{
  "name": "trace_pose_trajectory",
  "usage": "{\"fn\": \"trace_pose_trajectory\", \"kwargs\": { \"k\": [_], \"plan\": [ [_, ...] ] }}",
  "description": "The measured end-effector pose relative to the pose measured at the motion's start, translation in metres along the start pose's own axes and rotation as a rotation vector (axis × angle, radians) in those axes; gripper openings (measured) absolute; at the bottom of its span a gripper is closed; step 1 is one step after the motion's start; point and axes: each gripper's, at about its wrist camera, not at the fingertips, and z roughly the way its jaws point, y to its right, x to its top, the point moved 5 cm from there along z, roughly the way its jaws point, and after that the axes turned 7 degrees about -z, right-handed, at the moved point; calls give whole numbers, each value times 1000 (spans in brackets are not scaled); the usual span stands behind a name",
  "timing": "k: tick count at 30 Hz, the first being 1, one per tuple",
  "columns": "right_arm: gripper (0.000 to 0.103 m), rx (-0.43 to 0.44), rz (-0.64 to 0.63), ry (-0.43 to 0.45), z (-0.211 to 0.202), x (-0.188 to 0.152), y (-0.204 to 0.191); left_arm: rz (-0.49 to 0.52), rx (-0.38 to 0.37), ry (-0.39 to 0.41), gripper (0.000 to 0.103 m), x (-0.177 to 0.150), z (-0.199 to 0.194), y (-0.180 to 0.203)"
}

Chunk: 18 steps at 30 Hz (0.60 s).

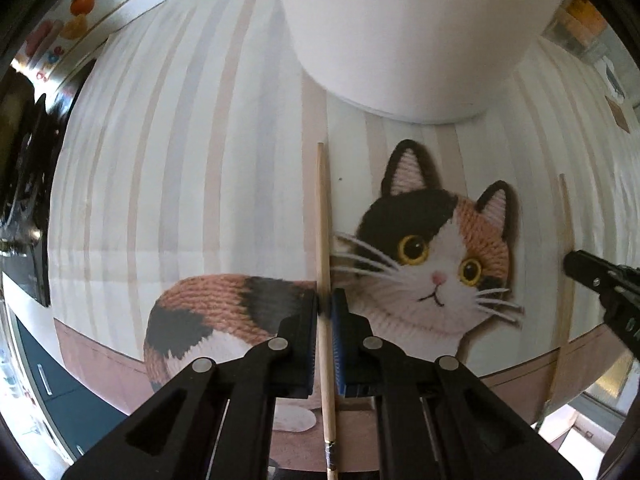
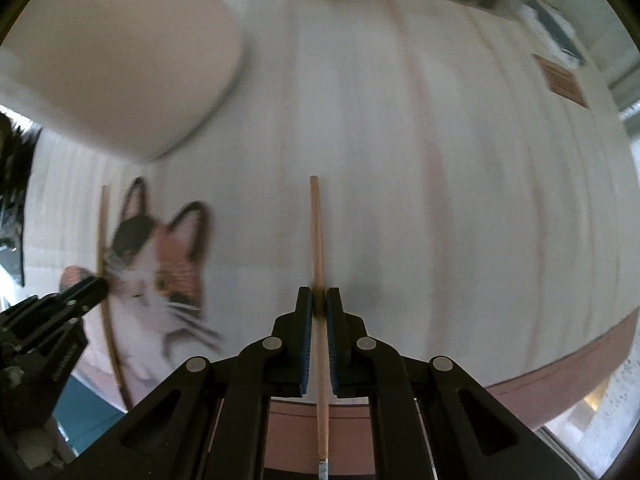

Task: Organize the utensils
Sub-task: 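Hold both chopsticks firmly and raise them off the placemat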

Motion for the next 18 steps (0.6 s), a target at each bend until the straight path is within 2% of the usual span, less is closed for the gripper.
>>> {"fn": "trace_pose_trajectory", "kwargs": {
  "k": [3,7,14,18],
  "plan": [
    [8,-24,-42,-24,2,1,-11,-14,-11,-7,5,7,1,-15],
    [13,-27,-71,-116,5,-8,-20,-16,-27,-23,5,8,2,-20],
    [15,-84,-105,-79,6,-26,-41,-17,-49,-43,5,35,9,-37],
    [7,-91,-97,-37,6,-30,-50,-31,-24,-18,5,30,12,-38]
  ]
}}
